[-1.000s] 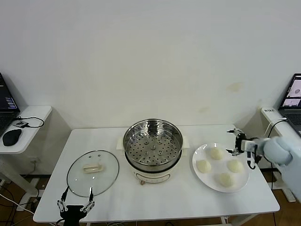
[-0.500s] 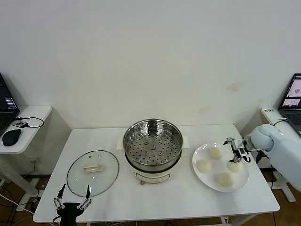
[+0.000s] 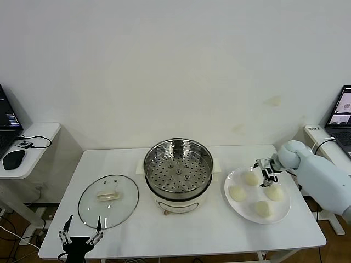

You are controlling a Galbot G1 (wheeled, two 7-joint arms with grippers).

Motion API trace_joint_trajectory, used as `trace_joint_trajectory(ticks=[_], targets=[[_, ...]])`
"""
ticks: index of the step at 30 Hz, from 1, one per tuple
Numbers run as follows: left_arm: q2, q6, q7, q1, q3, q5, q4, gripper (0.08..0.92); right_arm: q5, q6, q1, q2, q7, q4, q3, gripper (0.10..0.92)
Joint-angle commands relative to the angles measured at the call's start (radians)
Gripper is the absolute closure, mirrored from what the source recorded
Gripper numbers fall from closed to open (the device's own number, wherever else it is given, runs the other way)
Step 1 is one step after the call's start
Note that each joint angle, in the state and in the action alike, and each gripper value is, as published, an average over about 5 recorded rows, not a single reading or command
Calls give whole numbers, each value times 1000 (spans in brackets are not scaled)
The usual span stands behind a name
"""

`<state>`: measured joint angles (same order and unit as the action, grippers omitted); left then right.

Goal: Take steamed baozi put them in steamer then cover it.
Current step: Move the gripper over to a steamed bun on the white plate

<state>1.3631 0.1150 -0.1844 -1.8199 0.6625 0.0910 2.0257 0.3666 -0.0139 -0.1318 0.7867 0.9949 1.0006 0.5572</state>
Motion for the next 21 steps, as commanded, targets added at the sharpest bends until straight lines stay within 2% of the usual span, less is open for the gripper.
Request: trace_joint_trajectory(ticks=[1,11,21], targets=[[0,0,0,6,2,0,-1,177,18,-7,21,67,10,-90,17,203],[2,9,-2,6,1,5,3,177,26,-4,18,95,0,-139,4,232],[3,16,-6,1,2,7,2,177,36,-5,22,111,6,-161,2,414]])
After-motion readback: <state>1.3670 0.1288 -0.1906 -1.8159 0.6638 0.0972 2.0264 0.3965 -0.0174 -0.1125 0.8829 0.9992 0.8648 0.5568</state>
